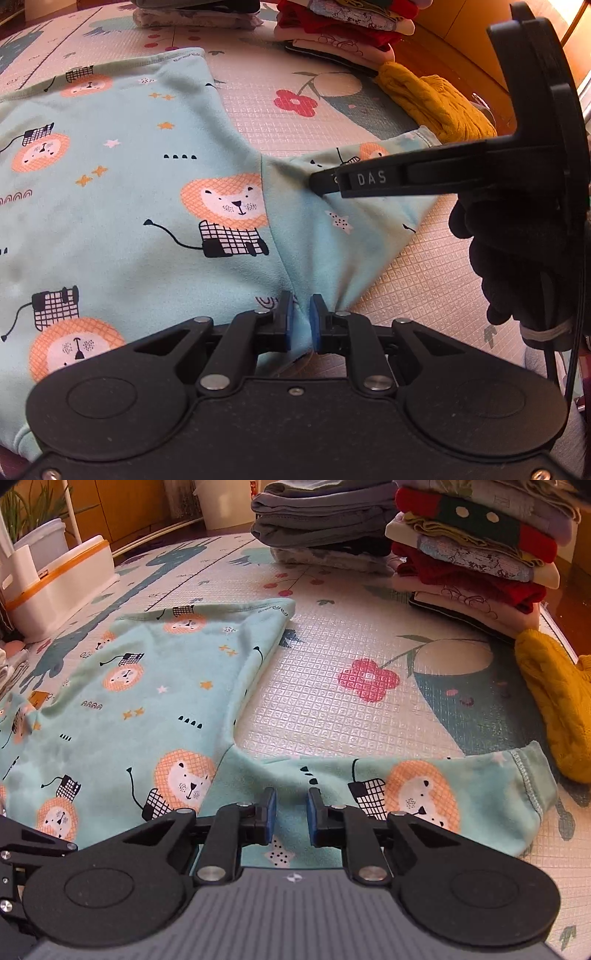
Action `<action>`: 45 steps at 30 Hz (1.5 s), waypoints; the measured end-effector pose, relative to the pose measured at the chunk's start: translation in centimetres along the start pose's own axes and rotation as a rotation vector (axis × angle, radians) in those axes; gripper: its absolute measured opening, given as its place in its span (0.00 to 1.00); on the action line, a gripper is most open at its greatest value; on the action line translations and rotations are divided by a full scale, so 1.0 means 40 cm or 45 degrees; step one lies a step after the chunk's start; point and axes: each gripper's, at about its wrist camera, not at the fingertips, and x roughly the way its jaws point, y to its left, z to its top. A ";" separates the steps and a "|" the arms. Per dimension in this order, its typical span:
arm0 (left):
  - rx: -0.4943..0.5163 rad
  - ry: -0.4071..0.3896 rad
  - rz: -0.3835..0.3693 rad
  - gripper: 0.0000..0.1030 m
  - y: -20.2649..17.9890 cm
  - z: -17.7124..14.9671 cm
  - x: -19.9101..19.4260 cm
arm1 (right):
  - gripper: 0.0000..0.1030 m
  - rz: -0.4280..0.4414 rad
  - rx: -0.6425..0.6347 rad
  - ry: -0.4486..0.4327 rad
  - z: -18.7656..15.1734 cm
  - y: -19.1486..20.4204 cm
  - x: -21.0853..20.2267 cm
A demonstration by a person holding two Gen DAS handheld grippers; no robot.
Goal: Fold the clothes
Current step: 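Open both tools and lift them off the folded sleeve and hem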
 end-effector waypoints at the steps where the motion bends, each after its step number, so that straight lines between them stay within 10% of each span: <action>1: 0.003 -0.002 -0.001 0.12 0.000 -0.001 0.000 | 0.14 -0.006 0.015 0.013 0.005 -0.007 0.015; 6: -0.021 -0.002 -0.020 0.12 0.009 -0.002 0.002 | 0.04 -0.066 0.063 0.025 0.031 -0.048 0.038; 21: -0.037 -0.003 0.018 0.12 0.000 -0.001 0.001 | 0.14 -0.283 0.327 -0.083 -0.026 -0.300 -0.044; 24: -0.038 -0.002 0.019 0.12 0.000 -0.001 0.001 | 0.00 -0.288 0.457 -0.072 -0.028 -0.382 -0.034; 30: -0.040 -0.002 0.022 0.12 0.000 0.000 0.003 | 0.13 -0.392 0.412 -0.084 0.010 -0.367 -0.041; 39: -0.066 0.049 0.011 0.13 0.001 0.021 0.001 | 0.12 0.050 -0.126 -0.068 -0.015 -0.013 -0.014; 45: -0.140 0.004 0.040 0.21 0.060 0.034 -0.051 | 0.13 0.097 0.019 0.024 0.012 0.014 0.014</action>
